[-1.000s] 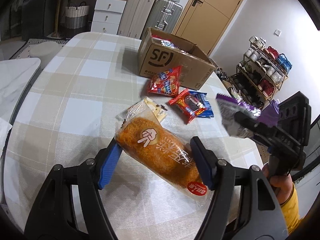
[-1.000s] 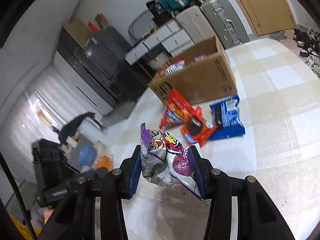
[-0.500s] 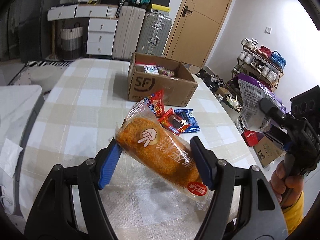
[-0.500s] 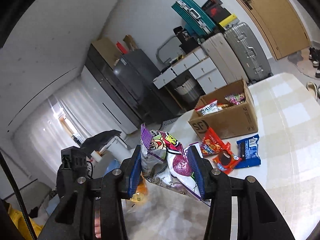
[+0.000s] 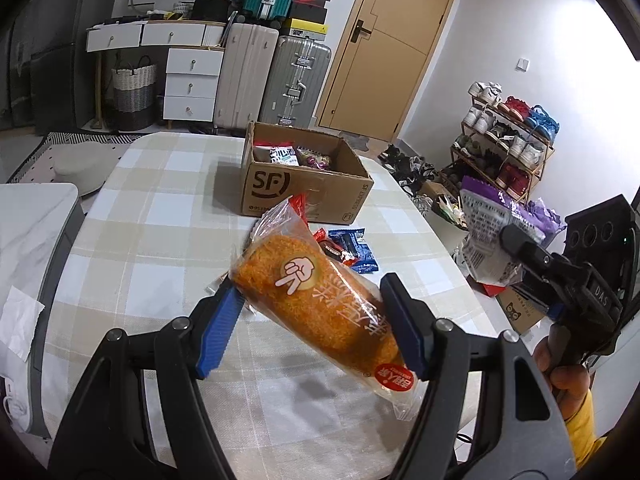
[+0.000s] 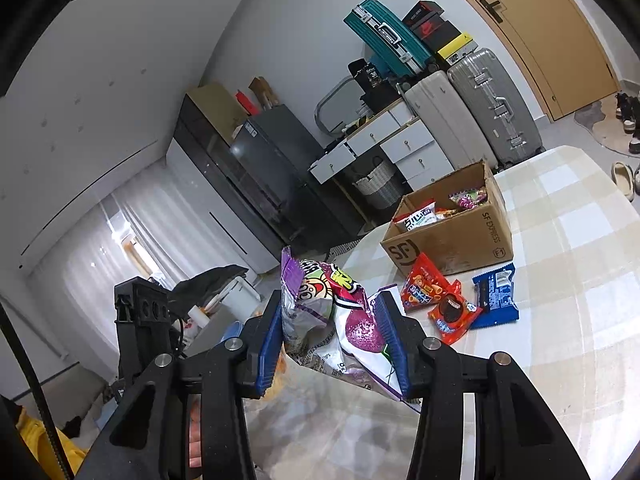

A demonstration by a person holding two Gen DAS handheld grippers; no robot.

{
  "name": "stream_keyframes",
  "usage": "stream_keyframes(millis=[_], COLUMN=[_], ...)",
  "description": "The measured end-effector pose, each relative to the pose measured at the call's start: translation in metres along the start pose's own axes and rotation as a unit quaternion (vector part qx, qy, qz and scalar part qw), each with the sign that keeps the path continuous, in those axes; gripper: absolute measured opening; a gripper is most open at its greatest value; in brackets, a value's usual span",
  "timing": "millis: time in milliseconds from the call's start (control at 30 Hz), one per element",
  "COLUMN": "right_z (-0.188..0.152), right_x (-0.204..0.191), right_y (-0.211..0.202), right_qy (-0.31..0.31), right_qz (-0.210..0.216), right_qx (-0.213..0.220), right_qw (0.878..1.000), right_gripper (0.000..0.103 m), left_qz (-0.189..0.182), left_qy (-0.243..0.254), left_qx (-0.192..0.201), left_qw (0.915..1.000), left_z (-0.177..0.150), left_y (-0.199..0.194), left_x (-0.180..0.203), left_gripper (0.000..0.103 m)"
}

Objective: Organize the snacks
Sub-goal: 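Carry the orange cake and purple candy bag over the box with both grippers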

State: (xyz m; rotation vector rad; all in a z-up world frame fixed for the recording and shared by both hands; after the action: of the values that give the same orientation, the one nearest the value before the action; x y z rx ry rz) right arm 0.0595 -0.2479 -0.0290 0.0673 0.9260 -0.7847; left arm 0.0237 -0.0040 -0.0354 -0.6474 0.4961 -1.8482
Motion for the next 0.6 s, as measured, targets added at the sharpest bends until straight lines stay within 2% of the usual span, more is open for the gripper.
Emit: stream_keyframes(millis=[333, 600], right_z=[0.028, 0.072], right_x=[0.0, -0.014], right_y=[0.019, 0.043], right_qy=[-0.008, -0.033], right_qz=[0.008, 0.013], right_qx=[-0.004, -0.002], right_qw=[1.0, 0.999], right_gripper=[0.046, 0.046], left_qz=[0.002, 0.013], left_qy=[-0.009, 0.0], left_qx=[0.014, 0.034], left_qw=[0.9998, 0.9993], left_z=[0.023, 0.071], left_y=[-0.008, -0.012], left_x=[-0.01, -0.021], left_gripper=[0.067, 0.067])
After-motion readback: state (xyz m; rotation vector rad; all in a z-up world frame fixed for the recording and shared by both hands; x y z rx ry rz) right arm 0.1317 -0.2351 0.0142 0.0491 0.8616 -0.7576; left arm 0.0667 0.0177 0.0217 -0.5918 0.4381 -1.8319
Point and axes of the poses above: each gripper's, at about its wrist camera, not at the fingertips, and y roughly the way its jaws point, x to its right, z to its top, the point moved 3 cm from there along y, roughly the way its jaws point, and after that the axes turned 7 degrees about y, right-handed, at the moved point
